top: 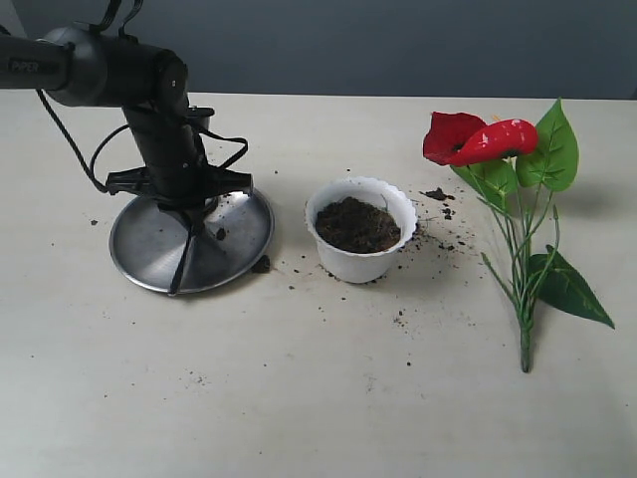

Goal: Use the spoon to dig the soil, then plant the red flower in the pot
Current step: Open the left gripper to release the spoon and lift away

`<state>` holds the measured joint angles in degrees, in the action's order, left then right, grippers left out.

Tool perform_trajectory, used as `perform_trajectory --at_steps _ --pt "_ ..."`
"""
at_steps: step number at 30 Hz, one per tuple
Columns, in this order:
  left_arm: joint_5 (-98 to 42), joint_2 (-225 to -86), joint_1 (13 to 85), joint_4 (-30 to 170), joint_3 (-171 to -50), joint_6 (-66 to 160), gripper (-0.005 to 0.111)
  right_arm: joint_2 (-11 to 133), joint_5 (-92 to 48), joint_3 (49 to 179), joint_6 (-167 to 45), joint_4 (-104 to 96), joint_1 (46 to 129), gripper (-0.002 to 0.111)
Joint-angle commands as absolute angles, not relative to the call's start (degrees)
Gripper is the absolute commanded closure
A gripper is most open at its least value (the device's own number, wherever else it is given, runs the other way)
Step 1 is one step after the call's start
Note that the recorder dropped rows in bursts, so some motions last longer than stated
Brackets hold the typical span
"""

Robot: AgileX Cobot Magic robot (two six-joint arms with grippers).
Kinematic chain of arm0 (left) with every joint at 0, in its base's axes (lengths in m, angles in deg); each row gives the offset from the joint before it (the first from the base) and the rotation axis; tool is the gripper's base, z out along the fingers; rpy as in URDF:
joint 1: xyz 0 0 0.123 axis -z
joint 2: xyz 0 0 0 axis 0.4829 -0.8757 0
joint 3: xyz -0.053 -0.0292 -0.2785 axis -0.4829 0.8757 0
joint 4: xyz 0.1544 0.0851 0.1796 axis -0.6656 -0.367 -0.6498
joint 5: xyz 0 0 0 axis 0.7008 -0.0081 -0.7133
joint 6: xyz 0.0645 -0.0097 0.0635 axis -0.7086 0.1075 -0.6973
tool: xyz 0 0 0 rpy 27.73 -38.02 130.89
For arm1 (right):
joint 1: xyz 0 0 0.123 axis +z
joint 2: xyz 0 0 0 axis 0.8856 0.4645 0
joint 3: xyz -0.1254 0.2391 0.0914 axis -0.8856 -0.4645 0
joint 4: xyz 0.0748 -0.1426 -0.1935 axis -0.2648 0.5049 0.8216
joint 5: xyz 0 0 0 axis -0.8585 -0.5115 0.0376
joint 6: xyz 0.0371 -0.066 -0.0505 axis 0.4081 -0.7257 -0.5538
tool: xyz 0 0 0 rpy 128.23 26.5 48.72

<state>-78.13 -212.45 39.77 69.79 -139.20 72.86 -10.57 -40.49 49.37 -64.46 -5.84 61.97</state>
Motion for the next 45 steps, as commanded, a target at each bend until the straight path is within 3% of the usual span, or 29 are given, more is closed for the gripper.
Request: perform_trajectory --at_steps 1,3,5,6,8,11,27,30,35,45 --pt "-78.5 -213.8 40.3 70.1 -139.0 71.9 0.106 -10.9 -40.2 49.3 -64.5 -5.8 61.8 0.109" --pt "-79.2 -213.7 40.3 70.3 -139.0 70.4 0.103 -10.9 -40.2 49.3 -64.5 -5.8 61.8 0.109" --pt "-79.5 -213.7 40.3 70.3 -139.0 70.4 0.085 -10.9 -40.2 49.3 -64.5 -5.8 61.8 0.109" --pt "-79.7 -213.7 40.3 70.3 -139.0 70.5 0.069 -10.9 -40.2 49.3 -64.5 -5.8 61.8 0.109" --pt "-80.4 -213.7 40.3 70.2 -139.0 70.6 0.048 -10.9 -40.2 49.3 -64.5 -5.8 61.8 0.109" --pt "-80.4 -213.4 40.3 69.4 -139.0 70.6 0.031 -10.9 -40.2 49.3 -64.5 -5.8 61.8 0.109" --pt "-79.2 -204.5 40.3 65.8 -139.0 71.6 0.044 -10.9 -39.9 49.3 -64.5 -5.9 61.8 0.109" --pt "-78.0 -202.2 40.3 64.5 -139.0 71.7 0.061 -10.9 -39.9 49.3 -64.5 -5.9 61.8 0.109" --pt "-73.6 -197.4 40.3 62.0 -139.0 71.7 0.104 -10.9 -40.2 49.3 -64.5 -5.9 61.8 0.109" --pt "-71.0 -186.6 40.3 60.8 -139.0 72.1 0.106 -10.9 -40.2 49.3 -64.5 -5.9 61.8 0.109"
